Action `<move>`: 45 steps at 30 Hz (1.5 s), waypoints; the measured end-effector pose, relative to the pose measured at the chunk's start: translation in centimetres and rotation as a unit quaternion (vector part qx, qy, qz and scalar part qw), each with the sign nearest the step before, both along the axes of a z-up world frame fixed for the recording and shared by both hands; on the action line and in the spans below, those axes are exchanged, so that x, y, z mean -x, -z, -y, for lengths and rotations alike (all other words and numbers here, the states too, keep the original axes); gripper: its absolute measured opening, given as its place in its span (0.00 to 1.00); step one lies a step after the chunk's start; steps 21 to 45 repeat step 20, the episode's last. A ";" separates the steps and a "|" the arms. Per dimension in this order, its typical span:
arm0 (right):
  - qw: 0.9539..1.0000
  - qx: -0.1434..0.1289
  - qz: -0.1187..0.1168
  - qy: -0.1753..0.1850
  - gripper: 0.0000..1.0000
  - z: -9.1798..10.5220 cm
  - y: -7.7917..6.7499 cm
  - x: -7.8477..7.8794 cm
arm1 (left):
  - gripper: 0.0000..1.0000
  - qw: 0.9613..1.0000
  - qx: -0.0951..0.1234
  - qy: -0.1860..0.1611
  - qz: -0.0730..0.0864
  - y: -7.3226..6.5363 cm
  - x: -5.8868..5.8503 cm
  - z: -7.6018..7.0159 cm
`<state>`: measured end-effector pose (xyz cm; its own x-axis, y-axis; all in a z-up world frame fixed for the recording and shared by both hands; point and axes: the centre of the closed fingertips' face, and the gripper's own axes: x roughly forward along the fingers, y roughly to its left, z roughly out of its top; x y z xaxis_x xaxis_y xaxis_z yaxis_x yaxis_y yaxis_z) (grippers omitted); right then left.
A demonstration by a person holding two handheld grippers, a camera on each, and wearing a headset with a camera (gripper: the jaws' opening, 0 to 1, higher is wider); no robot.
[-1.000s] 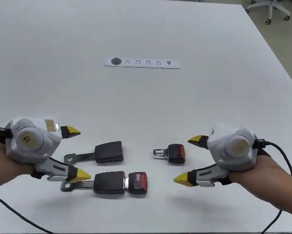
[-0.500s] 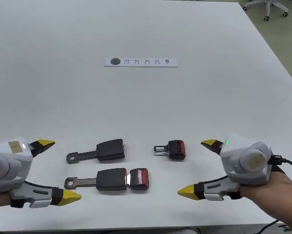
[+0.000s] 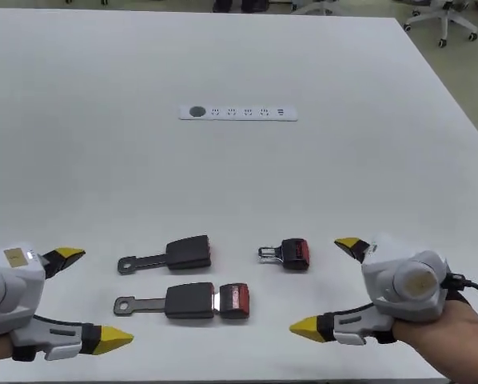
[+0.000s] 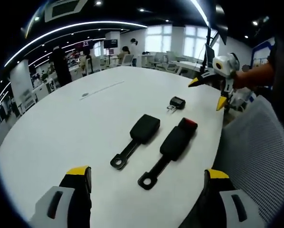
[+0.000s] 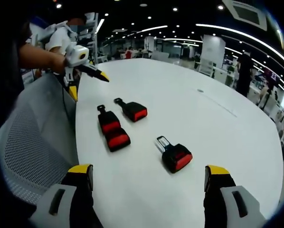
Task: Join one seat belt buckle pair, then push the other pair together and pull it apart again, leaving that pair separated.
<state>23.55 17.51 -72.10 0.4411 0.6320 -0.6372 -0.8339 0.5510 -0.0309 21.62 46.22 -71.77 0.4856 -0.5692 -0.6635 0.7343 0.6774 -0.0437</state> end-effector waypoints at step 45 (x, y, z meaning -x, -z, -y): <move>1.000 -0.006 0.021 0.003 0.99 -0.2 -1.2 0.2 | 1.00 0.999 0.028 -0.003 0.016 -1.4 1.3 0.6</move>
